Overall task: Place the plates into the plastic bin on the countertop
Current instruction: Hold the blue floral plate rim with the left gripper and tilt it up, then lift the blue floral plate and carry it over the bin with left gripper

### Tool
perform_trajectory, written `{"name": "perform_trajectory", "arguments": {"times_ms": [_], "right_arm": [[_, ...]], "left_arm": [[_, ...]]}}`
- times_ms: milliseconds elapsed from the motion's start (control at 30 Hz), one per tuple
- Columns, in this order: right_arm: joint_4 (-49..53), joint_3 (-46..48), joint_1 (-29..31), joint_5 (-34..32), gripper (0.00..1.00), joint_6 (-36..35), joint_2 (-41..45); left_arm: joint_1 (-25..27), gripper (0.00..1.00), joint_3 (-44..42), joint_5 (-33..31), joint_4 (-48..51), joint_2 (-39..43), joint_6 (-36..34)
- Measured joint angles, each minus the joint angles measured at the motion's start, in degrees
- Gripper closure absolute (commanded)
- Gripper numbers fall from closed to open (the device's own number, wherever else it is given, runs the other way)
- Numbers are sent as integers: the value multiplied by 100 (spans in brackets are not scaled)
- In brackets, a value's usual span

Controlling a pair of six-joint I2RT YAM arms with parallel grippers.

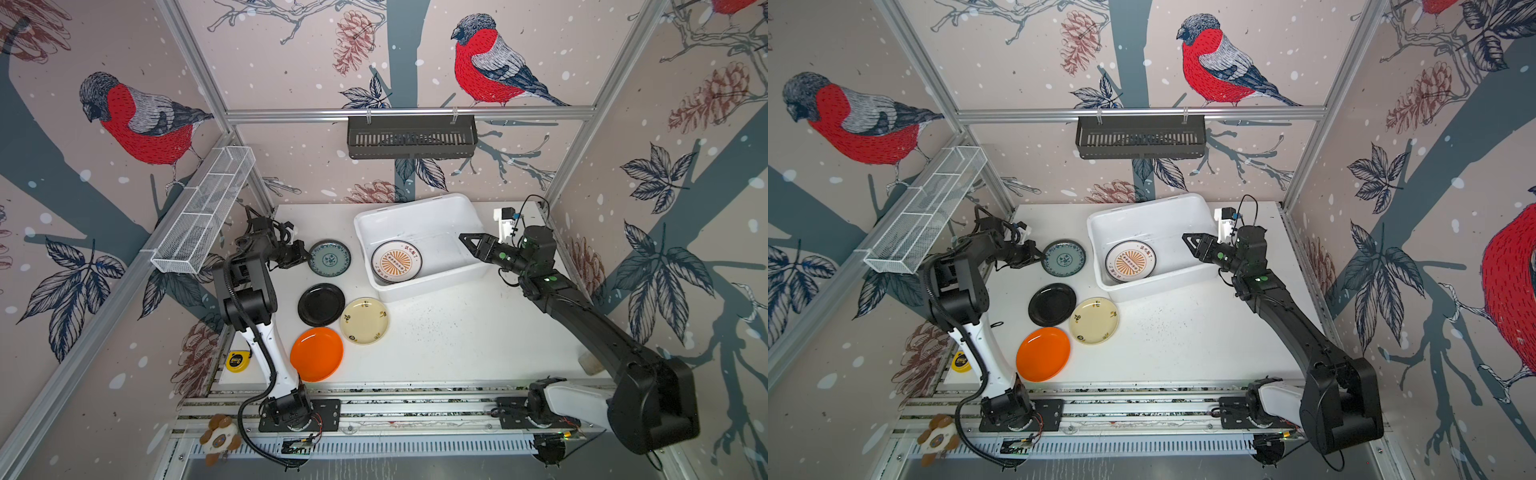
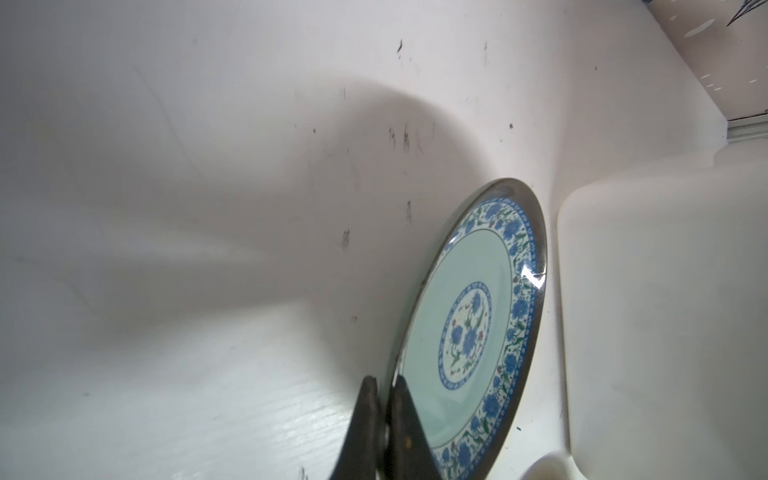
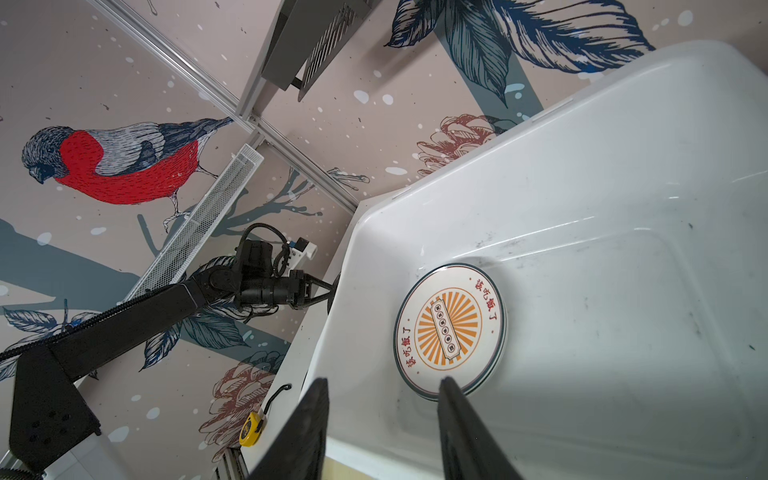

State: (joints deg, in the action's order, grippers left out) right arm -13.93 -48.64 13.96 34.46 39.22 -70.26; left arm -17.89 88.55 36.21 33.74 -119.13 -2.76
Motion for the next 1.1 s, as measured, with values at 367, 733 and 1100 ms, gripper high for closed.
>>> {"name": "perform_trajectory", "arguments": {"times_ms": [367,733,1100], "right_arm": [[-2,7,11,-15,56,0,15],[2,11,72,-22,56,0,28],[337,-87,85,-262,54,-61,291]], "left_arm": [[0,100,573,116,166,234,232],[0,100,951,310,258,1086,424],[498,100,1123,426,177,1875,590]]}}
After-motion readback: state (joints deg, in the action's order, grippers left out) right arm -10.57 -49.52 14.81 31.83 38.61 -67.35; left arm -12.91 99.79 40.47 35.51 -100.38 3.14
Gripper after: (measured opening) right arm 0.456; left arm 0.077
